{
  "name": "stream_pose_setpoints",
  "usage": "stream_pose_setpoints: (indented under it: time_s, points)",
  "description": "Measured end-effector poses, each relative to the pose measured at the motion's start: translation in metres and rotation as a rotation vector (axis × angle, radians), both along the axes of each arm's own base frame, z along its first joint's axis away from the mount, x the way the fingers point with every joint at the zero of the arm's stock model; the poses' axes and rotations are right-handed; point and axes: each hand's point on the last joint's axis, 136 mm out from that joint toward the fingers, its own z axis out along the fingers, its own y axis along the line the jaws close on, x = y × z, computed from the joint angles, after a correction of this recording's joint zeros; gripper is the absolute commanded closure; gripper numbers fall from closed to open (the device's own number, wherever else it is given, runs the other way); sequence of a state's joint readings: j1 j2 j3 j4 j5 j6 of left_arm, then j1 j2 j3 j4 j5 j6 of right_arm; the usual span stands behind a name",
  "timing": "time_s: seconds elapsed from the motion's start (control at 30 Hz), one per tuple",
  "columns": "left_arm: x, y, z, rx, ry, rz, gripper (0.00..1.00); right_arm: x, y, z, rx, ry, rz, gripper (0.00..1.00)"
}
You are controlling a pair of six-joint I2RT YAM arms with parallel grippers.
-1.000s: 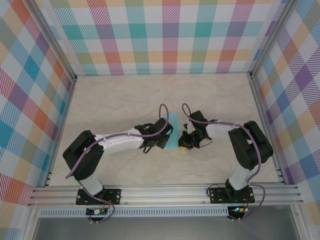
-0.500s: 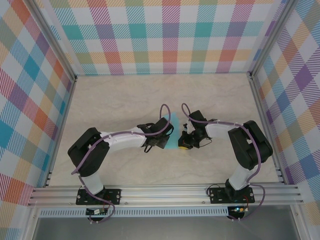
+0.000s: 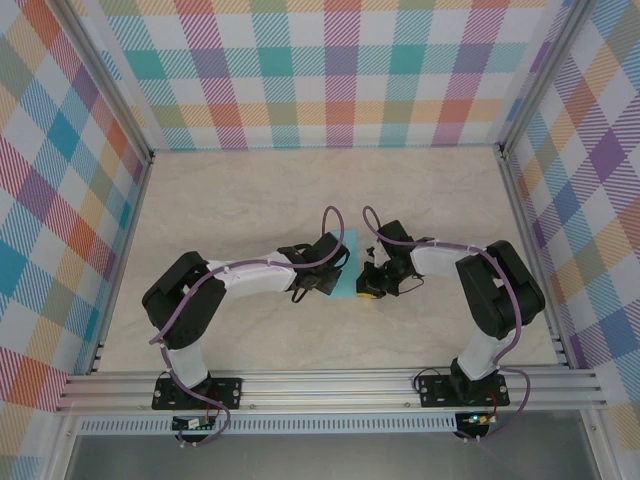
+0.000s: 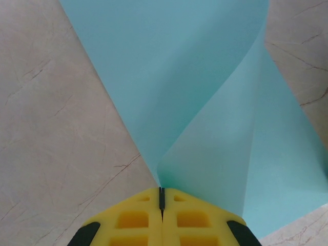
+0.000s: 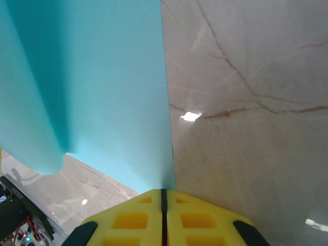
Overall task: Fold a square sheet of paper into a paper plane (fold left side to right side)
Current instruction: Fold the triangle a second time at the center of the table.
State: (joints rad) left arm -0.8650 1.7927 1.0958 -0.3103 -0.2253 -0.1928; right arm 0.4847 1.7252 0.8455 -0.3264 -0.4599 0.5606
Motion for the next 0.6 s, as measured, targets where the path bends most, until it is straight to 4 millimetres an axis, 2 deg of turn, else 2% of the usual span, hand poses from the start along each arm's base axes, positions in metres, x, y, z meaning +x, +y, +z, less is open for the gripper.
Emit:
stream_pose_setpoints:
  time_s: [0.3, 0.6]
  points:
    - [0.0024, 0.0023, -0.0077, 0.014, 0.010, 0.005, 1.00, 0.0000, 0.0000, 0.0000, 0.000, 0.000, 0.000, 0.92]
    - [0.0080, -0.0010, -0.0065, 0.006, 0.003, 0.010, 1.00, -0.0001, 0.0000, 0.0000, 0.000, 0.000, 0.000, 0.92]
